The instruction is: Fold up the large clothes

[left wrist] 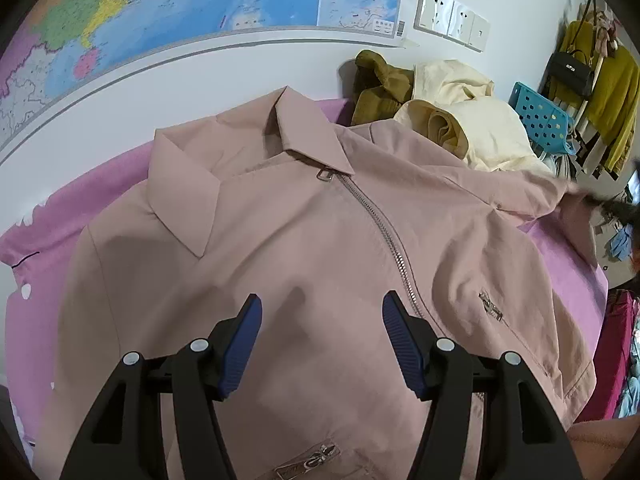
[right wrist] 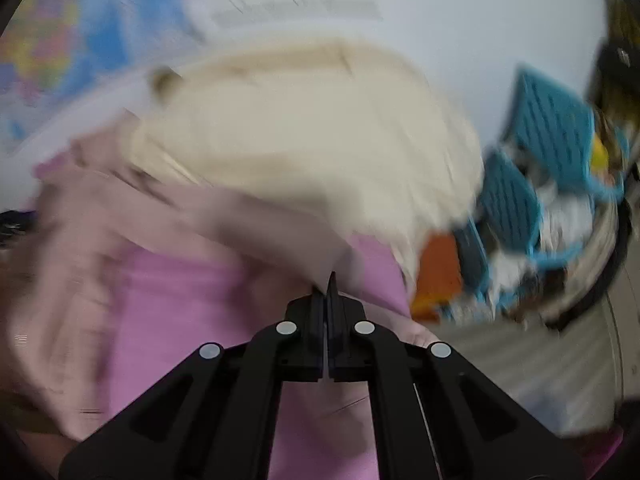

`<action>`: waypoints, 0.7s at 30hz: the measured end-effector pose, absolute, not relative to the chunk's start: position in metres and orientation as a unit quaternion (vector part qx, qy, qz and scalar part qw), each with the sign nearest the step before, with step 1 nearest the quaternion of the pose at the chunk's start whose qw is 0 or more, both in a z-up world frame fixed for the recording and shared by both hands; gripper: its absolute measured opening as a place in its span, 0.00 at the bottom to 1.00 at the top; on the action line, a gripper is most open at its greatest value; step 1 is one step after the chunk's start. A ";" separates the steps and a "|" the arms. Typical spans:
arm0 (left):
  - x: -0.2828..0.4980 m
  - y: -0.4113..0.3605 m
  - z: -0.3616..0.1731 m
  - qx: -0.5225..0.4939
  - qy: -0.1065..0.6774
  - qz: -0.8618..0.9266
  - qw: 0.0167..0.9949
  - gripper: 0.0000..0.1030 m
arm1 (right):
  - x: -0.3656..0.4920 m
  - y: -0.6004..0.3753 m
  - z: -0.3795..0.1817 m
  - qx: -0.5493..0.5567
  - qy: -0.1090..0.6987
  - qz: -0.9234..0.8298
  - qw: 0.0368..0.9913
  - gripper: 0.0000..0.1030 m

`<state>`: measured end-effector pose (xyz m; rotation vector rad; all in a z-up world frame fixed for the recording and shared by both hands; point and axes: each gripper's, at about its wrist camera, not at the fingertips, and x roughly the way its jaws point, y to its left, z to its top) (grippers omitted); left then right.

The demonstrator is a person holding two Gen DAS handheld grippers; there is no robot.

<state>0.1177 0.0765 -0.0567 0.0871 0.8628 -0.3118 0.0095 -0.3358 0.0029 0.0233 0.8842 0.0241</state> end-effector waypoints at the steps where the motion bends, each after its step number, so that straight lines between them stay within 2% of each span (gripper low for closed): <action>1: 0.118 0.078 -0.057 0.042 0.415 -0.151 0.896 0.58 | 0.005 -0.321 0.029 -0.019 0.412 0.024 0.911 0.01; 6: 0.119 0.085 -0.051 0.027 0.404 -0.153 0.901 0.58 | 0.004 -0.228 0.129 -0.128 0.346 0.135 0.920 0.02; 10: 0.116 0.094 -0.044 0.005 0.388 -0.155 0.908 0.59 | 0.023 -0.129 0.163 -0.208 0.327 0.237 0.891 0.03; 12: 0.113 0.101 -0.043 -0.006 0.384 -0.151 0.911 0.60 | 0.030 -0.081 0.158 -0.247 0.327 0.270 0.872 0.12; 13: 0.112 0.104 -0.043 -0.009 0.383 -0.148 0.912 0.60 | 0.036 -0.057 0.150 -0.273 0.329 0.277 0.860 0.33; 14: 0.110 0.109 -0.044 -0.014 0.383 -0.141 0.913 0.60 | 0.040 -0.037 0.142 -0.298 0.333 0.278 0.850 0.50; 18: 0.104 0.128 -0.049 -0.024 0.389 -0.119 0.913 0.60 | 0.048 -0.004 0.109 -0.364 0.361 0.303 0.803 0.52; 21: 0.098 0.142 -0.053 -0.031 0.390 -0.110 0.914 0.60 | 0.044 -0.007 0.111 -0.363 0.352 0.309 0.805 0.52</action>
